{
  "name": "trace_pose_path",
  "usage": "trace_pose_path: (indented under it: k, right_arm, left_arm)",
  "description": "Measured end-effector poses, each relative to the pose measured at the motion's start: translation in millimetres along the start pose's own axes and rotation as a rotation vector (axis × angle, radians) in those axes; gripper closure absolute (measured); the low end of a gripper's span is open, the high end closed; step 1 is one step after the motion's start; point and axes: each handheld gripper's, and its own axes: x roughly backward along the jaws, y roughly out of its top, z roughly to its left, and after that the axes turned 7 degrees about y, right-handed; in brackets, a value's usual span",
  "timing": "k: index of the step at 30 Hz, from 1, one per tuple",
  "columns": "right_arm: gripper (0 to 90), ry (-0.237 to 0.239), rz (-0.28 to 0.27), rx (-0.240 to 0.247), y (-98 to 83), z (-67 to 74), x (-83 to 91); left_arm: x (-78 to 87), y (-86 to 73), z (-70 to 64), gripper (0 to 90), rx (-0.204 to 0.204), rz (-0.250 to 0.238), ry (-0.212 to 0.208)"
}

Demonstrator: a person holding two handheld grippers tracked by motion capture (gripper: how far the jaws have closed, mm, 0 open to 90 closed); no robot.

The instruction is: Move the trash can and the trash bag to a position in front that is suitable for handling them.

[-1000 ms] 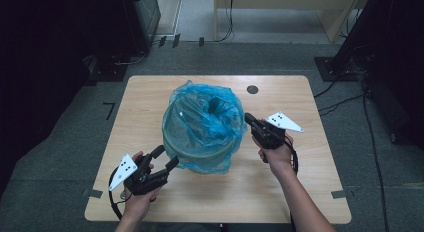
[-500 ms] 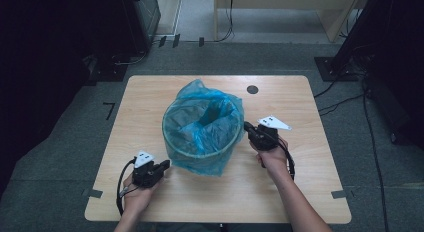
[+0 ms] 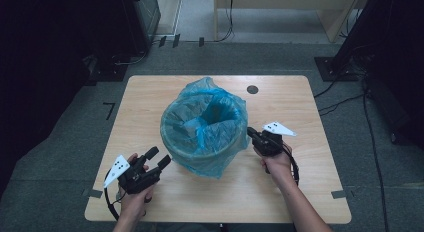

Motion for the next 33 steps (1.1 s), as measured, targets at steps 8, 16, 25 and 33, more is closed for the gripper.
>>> trace_pose_path:
  k: [8,16,25,33]
  right_arm:
    - [90.0,0.064,-0.026,0.053,-4.3,18.0,10.7]
    - [90.0,0.099,-0.045,0.061,-7.9,26.2,16.7]
    - [90.0,0.098,-0.018,0.067,-14.8,28.4,14.9]
    - [90.0,0.147,0.062,0.122,-38.4,50.7,10.3]
  left_arm:
    - [-12.0,-2.2,-34.4,17.2,-0.163,0.010,-0.018]
    - [-18.4,-2.0,-28.8,73.5,-0.107,0.007,0.000]
    - [-27.3,-14.3,-1.7,90.0,-0.059,0.204,0.204]
    - [-6.8,-5.8,-5.2,61.5,-0.069,0.028,0.103]
